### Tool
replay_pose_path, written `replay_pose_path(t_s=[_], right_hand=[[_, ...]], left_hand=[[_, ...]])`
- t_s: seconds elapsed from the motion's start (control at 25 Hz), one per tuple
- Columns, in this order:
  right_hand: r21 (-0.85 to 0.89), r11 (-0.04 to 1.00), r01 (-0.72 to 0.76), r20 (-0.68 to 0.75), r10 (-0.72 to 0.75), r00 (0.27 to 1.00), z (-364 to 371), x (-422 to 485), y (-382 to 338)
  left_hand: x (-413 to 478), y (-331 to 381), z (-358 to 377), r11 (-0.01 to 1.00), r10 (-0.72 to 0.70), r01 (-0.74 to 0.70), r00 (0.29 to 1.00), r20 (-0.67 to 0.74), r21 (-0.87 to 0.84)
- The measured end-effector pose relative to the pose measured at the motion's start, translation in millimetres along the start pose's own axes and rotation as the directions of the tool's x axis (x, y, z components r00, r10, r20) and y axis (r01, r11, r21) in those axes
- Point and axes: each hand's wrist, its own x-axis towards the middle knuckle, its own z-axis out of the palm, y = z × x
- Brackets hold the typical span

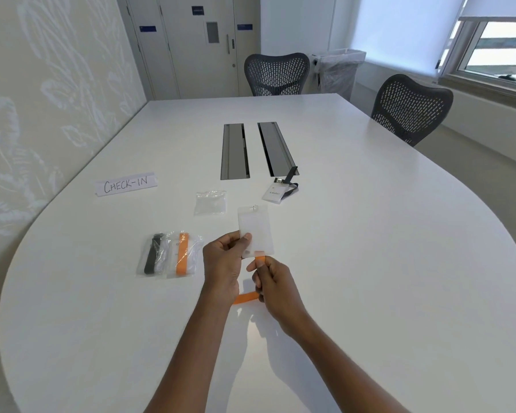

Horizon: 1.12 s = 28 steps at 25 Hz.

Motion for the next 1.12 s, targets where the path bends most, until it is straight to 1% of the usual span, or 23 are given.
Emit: replay_pose_path(t_s=[0.16, 0.28, 0.36, 0.4, 0.44, 0.48, 0.56, 0.64, 0.72, 0.76, 0.8, 0.84, 0.96, 1.04, 1.12], right_hand=[[-0.012, 0.998, -0.07, 0.005, 0.07, 0.998, -3, -2, -5], [0.011, 0.994, -0.11, 0.009, 0.11, 0.994, -4, -4, -7], [0.013, 0.991, -0.136, -0.013, 0.136, 0.991, -5, -5, -8], [-0.03, 0.99, -0.14, -0.042, 0.139, 0.989, -5, -6, -9], [-0.12, 0.983, -0.136, -0.076, 0.128, 0.989, -6, -6, -11], [-0.251, 0.961, -0.118, -0.109, 0.093, 0.99, -6, -6, -12], [-0.514, 0.856, -0.051, -0.129, -0.019, 0.991, -6, -3, -13], [-0.677, 0.735, 0.03, -0.109, -0.141, 0.984, -8, 3, -16], [-0.795, 0.593, 0.13, -0.064, -0.294, 0.954, -12, 9, -18], [-0.833, 0.527, 0.17, -0.039, -0.361, 0.932, -16, 13, -18], [-0.854, 0.484, 0.191, -0.026, -0.408, 0.913, -21, 16, -19], [-0.861, 0.464, 0.21, -0.017, -0.438, 0.899, -26, 20, -21], [-0.842, 0.448, 0.299, 0.033, -0.51, 0.859, -42, 32, -37], [-0.818, 0.426, 0.387, 0.083, -0.578, 0.812, -53, 41, -50], [-0.804, 0.408, 0.433, 0.101, -0.623, 0.775, -63, 49, -63]], left_hand=[[-4, -3, 1, 0.997, 0.035, -0.032, 0.999, -0.036, 0.063], [-8, -6, 1, 0.988, 0.083, -0.076, 0.996, -0.043, 0.136], [-9, -9, 1, 0.961, 0.162, -0.146, 0.985, -0.054, 0.234], [-10, -10, 1, 0.934, 0.22, -0.195, 0.974, -0.05, 0.299], [-12, -10, 2, 0.9, 0.28, -0.251, 0.959, -0.032, 0.357], [-14, -9, 3, 0.861, 0.34, -0.306, 0.941, -0.012, 0.406], [-19, -8, 5, 0.784, 0.441, -0.396, 0.897, 0.02, 0.478], [-21, -7, 6, 0.725, 0.51, -0.453, 0.859, 0.038, 0.519], [-19, -7, 3, 0.66, 0.562, -0.5, 0.824, 0.073, 0.56], [-17, -7, 1, 0.633, 0.574, -0.516, 0.813, 0.098, 0.577], [-15, -7, -2, 0.614, 0.578, -0.526, 0.807, 0.119, 0.588], [-13, -7, -6, 0.606, 0.576, -0.533, 0.806, 0.136, 0.591], [-10, -8, -16, 0.614, 0.544, -0.531, 0.821, 0.174, 0.584], [-8, -9, -22, 0.606, 0.526, -0.537, 0.824, 0.211, 0.587], [-6, -9, -28, 0.6, 0.514, -0.551, 0.821, 0.248, 0.58]])
